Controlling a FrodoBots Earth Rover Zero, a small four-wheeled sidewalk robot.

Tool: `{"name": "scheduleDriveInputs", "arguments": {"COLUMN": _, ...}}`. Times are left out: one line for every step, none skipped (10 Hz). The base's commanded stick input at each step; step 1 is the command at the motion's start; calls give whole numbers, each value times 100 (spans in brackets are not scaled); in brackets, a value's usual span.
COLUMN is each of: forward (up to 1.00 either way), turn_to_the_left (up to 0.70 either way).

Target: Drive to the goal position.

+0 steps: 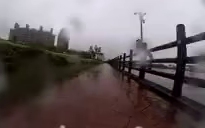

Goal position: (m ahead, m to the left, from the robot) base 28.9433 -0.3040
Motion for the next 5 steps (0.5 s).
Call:
{"name": "scheduleDriveInputs", "arguments": {"forward": 100, "turn_to_the_left": 0}}
{"name": "scheduleDriveInputs", "arguments": {"forward": 100, "turn_to_the_left": 0}}
{"name": "scheduleDriveInputs", "arguments": {"forward": 100, "turn_to_the_left": 0}}
{"name": "scheduleDriveInputs", "arguments": {"forward": 100, "turn_to_the_left": 0}}
{"name": "scheduleDriveInputs", "arguments": {"forward": 100, "turn_to_the_left": 0}}
